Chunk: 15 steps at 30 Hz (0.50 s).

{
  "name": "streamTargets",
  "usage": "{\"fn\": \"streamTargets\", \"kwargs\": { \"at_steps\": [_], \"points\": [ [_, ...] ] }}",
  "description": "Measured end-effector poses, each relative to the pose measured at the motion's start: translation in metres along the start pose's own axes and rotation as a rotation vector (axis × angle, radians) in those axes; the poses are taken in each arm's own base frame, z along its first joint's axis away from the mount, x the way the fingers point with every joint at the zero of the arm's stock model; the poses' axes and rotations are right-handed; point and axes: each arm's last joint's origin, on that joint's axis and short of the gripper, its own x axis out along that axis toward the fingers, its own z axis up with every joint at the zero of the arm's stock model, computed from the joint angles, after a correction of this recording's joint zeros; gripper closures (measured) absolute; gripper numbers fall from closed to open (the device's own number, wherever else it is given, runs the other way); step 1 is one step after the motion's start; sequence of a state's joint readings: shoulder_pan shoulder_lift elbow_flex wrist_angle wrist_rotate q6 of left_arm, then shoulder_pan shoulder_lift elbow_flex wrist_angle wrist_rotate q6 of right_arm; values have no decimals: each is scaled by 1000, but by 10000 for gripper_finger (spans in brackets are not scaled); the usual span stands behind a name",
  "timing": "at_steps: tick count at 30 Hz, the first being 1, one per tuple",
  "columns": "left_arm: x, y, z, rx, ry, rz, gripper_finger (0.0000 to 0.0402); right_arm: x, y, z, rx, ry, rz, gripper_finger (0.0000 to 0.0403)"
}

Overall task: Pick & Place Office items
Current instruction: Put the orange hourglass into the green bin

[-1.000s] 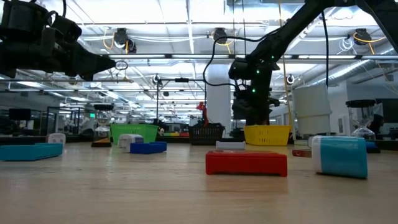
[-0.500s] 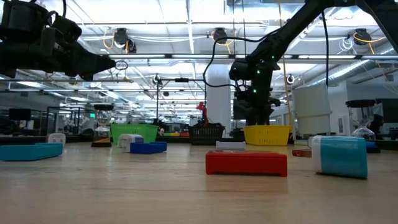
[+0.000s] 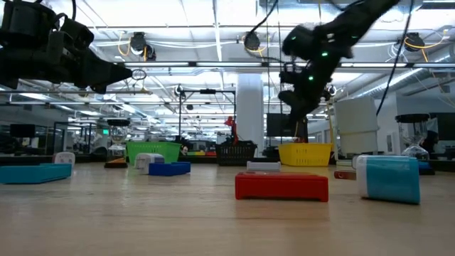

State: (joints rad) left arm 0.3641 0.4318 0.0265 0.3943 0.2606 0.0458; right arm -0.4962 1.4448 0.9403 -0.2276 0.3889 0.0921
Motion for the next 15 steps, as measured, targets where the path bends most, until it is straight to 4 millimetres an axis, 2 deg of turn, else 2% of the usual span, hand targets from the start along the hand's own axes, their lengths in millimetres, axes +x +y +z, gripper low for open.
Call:
{"fn": "streamTargets", "kwargs": {
  "at_steps": [3,8,11,15],
  "points": [
    [0,0,0,-3,0,0,369,-16,8,-18,32,-174,59,398],
    [0,0,0,-57,1,17,369,-37,10,-47,84,-434,130,391],
    [0,0,-3,-108,26,85,369,-46,7,-56,101,-538,147,399],
    [1,-5,-8,-122,88,127,369,-56,1,-60,120,-581,150,400]
  ]
}}
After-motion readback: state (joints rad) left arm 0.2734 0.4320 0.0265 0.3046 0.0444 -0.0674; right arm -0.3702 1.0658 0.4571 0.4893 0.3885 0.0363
